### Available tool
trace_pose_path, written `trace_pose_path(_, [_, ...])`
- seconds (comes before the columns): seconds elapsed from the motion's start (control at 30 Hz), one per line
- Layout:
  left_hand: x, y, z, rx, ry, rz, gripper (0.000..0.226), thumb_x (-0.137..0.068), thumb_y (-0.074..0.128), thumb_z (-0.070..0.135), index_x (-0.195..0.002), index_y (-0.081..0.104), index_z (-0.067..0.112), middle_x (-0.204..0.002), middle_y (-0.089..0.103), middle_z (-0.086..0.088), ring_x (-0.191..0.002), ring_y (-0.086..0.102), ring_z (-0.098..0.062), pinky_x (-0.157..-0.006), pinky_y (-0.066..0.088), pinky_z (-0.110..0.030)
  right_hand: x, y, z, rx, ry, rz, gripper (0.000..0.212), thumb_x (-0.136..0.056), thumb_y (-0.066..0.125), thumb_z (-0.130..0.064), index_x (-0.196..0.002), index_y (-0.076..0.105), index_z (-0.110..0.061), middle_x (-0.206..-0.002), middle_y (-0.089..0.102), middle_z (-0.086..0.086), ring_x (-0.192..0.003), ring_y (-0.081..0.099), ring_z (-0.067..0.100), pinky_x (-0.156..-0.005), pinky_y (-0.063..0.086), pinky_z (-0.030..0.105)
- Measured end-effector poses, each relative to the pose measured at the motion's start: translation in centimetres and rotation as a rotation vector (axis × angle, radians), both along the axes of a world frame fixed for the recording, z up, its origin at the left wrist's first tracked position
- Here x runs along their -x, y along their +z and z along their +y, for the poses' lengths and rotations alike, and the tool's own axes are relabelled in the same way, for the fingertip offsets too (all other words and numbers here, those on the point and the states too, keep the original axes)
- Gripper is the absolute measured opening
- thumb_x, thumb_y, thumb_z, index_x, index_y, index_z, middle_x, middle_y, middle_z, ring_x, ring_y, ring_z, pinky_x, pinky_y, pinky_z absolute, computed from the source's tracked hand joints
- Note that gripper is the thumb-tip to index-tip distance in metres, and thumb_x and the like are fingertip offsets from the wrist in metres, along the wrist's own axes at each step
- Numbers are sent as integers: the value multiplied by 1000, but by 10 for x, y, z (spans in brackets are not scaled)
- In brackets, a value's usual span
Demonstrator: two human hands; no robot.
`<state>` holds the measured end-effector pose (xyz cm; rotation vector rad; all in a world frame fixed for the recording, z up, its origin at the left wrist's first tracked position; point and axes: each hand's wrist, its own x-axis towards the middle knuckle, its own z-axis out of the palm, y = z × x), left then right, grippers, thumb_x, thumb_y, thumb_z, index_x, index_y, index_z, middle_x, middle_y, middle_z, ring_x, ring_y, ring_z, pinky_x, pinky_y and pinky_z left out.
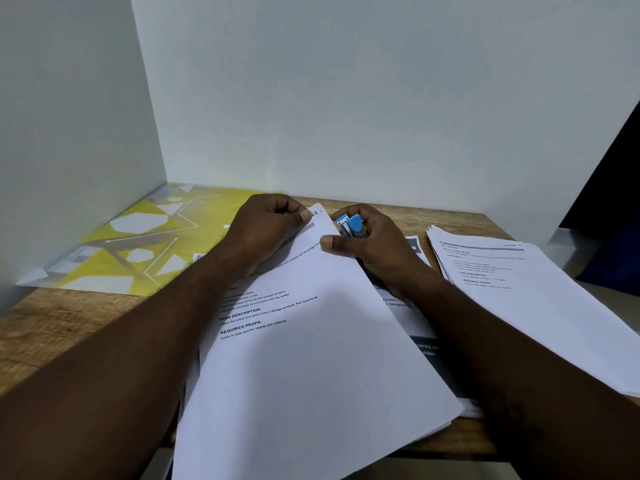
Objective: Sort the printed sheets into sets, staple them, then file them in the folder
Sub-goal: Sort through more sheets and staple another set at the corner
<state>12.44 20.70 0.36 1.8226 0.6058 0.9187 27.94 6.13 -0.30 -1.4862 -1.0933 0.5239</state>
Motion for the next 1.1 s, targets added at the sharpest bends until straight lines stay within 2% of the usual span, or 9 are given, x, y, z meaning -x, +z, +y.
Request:
trace_pose_path(0.1, [0, 1, 0, -33, 11, -5, 22, -92, 78, 25, -76, 72, 11, -66, 62, 6, -63, 51, -12, -72, 44, -31, 0, 7, -3, -60, 29, 124, 55, -76, 83, -46, -114, 66, -9, -83, 69, 3, -63, 55, 19, -55, 43, 31])
trace_pose_path(0.17, [1, 2, -2, -67, 16, 1, 24, -93, 77, 25, -74, 71, 11, -64, 60, 7, -61, 49, -11, -71, 42, -30, -3, 10, -5, -70, 33, 127, 58, -84, 71, -51, -118, 65, -4, -83, 68, 2, -57, 49, 15, -48, 30, 26])
trace_pose_path(0.23, [1, 3, -4, -105, 24, 15, 24, -93, 77, 25, -75, 71, 10, -65, 61, 6, -62, 49, -11, -70, 42, -31, -3, 12, -7, -87, 52, 135, 76, -81, 68, -61, -123, 63, 2, -84, 68, 2, -57, 48, 15, -47, 27, 25])
trace_pose_path(0.3, [1, 3, -6, -125, 24, 20, 21, -93, 77, 24, -76, 73, 12, -68, 64, 5, -64, 52, -11, -71, 44, -31, -3, 13, -7, -87, 29, 130, 79, -77, 70, -64, -122, 64, 1, -84, 69, 1, -56, 47, 15, -46, 28, 24])
trace_pose_path(0.43, [1, 2, -5, -186, 6, 33, 18, -93, 77, 26, -80, 76, 13, -69, 66, 2, -62, 51, -8, -70, 44, -31, -2, 13, -8, -39, -48, 21, 48, -85, 82, -43, -122, 69, -15, -83, 69, -5, -61, 54, 11, -49, 39, 22])
trace_pose_path(0.57, [-1, 3, -7, -270, -19, 66, 16, -94, 77, 26, -78, 76, 22, -65, 64, 8, -59, 49, -4, -65, 42, -27, -2, 5, -7, -7, -67, -151, 54, -72, 94, -46, -117, 70, -28, -88, 72, -3, -75, 63, 4, -66, 51, 22])
trace_pose_path(0.73, [-2, 3, -10, -329, -33, 101, 21, -93, 77, 25, -73, 73, 30, -59, 60, 13, -56, 47, 0, -63, 40, -26, 0, 5, -6, -14, -37, -194, 43, -75, 96, -33, -107, 69, -25, -93, 78, -6, -79, 66, 5, -75, 54, 26])
trace_pose_path(0.9, [-2, 4, -9, -319, -37, 98, 18, -93, 77, 26, -75, 74, 28, -64, 63, 9, -59, 49, -3, -65, 41, -27, 1, 6, -7, -16, -26, -207, 46, -73, 97, -29, -109, 69, -23, -99, 80, -1, -83, 69, 8, -82, 58, 32])
trace_pose_path(1.1, [-1, 5, -9, -323, -21, 96, 16, -93, 77, 25, -78, 76, 21, -64, 63, 9, -58, 49, -1, -64, 41, -26, 0, 7, -9, -17, -14, -229, 38, -81, 91, -32, -109, 68, -22, -77, 70, -21, -68, 59, -4, -65, 46, 12])
